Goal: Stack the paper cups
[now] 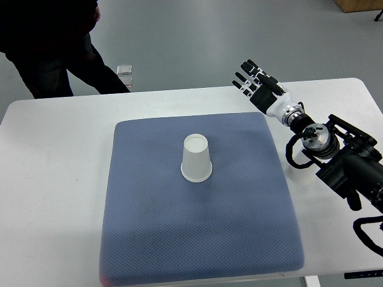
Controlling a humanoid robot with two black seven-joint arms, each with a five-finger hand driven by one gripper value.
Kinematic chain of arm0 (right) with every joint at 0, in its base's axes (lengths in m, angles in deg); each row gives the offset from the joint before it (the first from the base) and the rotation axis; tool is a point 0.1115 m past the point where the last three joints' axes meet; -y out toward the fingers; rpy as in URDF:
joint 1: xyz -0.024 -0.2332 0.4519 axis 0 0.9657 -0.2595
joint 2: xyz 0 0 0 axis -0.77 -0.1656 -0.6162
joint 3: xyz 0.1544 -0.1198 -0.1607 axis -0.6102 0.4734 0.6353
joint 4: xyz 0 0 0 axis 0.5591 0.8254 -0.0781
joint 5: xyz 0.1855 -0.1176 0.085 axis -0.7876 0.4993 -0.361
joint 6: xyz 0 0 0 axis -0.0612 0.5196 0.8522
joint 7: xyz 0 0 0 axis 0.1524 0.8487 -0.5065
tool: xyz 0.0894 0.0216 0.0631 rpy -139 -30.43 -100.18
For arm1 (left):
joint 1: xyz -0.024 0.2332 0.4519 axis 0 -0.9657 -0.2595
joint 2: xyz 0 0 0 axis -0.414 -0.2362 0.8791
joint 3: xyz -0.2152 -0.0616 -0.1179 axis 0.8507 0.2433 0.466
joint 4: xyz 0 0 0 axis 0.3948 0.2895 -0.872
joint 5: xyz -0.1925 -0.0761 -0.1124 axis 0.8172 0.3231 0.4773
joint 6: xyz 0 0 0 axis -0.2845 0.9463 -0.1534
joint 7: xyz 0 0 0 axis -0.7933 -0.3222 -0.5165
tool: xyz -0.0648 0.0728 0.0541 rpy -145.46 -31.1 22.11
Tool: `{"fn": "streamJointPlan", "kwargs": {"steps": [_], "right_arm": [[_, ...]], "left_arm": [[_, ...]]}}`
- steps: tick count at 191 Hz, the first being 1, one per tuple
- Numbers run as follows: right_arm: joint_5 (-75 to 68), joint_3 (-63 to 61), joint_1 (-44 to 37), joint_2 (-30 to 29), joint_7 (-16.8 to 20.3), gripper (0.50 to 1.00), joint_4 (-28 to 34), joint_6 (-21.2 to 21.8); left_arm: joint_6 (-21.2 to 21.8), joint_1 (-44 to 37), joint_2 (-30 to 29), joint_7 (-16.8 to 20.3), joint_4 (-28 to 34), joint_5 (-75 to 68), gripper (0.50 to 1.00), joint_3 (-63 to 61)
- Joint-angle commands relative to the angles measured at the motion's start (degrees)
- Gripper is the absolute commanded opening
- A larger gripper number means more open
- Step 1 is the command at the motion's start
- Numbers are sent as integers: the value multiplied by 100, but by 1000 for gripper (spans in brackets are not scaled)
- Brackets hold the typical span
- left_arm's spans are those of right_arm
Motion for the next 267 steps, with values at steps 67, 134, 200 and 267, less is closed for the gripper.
{"fn": "streamJointPlan", "kwargs": {"steps": [67,134,200,267], "right_arm": [[0,277,-26,18,0,921,17,9],[1679,893,-510,290,70,921,140,132],[2760,5569,-2716,817,167,921,571,914],[3234,8539,-5501,747,835,921,2232,1494]], "left_arm": [[0,5,0,0,0,0,1000,-11],[0,5,0,0,0,0,1000,-2],[0,5,0,0,-9,0,1000,7],[-9,5,0,0,-17,0,1000,7]]}}
